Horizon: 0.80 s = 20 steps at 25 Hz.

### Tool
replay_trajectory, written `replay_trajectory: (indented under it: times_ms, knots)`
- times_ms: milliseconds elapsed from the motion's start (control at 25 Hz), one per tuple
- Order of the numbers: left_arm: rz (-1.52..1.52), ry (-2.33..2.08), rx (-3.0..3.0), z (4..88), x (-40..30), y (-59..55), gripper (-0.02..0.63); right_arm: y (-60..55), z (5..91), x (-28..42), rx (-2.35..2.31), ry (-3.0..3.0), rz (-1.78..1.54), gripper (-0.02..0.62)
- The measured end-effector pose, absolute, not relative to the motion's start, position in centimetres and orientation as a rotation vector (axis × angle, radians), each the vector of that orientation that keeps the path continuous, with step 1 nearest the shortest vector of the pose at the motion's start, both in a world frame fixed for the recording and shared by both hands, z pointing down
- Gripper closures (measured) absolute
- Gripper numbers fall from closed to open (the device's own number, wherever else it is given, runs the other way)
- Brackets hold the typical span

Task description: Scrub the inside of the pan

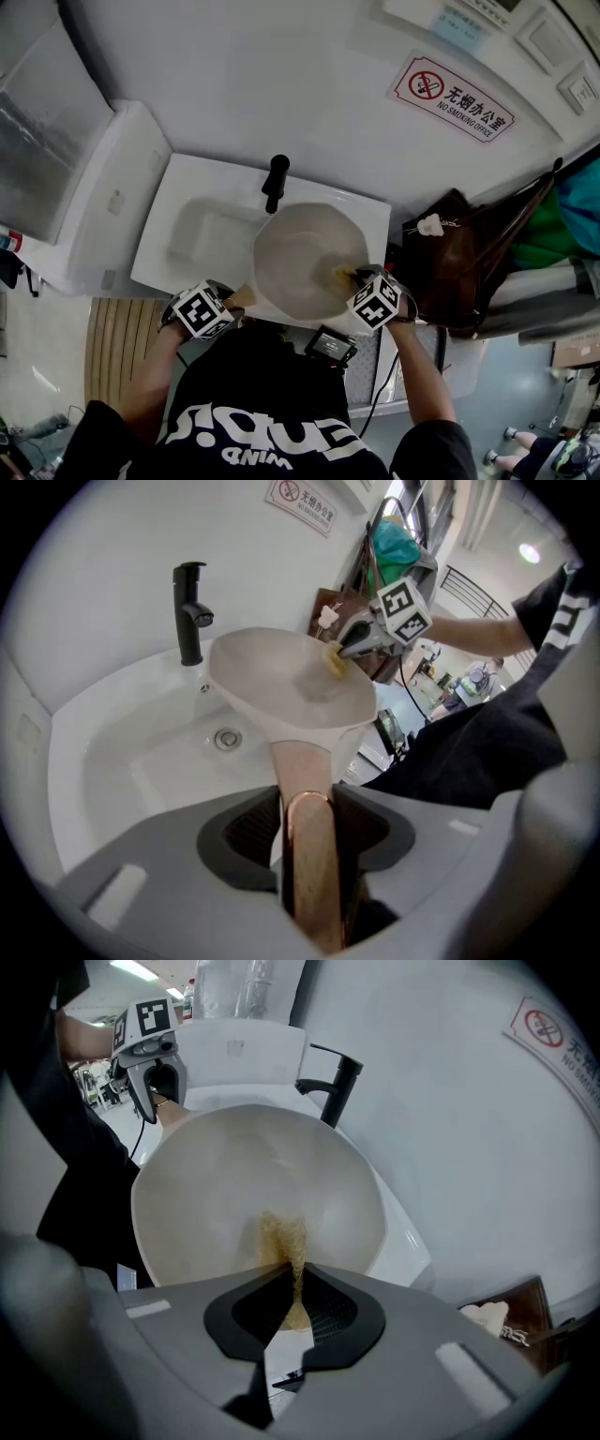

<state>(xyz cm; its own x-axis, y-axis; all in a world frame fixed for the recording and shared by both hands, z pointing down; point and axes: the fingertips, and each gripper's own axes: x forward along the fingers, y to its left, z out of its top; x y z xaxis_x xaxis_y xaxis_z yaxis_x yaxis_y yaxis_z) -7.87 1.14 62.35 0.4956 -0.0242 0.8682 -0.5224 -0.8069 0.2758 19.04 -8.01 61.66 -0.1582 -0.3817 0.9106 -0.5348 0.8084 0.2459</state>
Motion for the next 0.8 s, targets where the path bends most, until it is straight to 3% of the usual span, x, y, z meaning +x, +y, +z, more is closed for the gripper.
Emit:
replay_trajectory:
  times_ms: [800]
  knots:
    - [1.273,-0.454,2.224,62.4,-7.5,1.5,0.437,-0.1,61.4,10.7,0.437,-1.914,0.279,0.557]
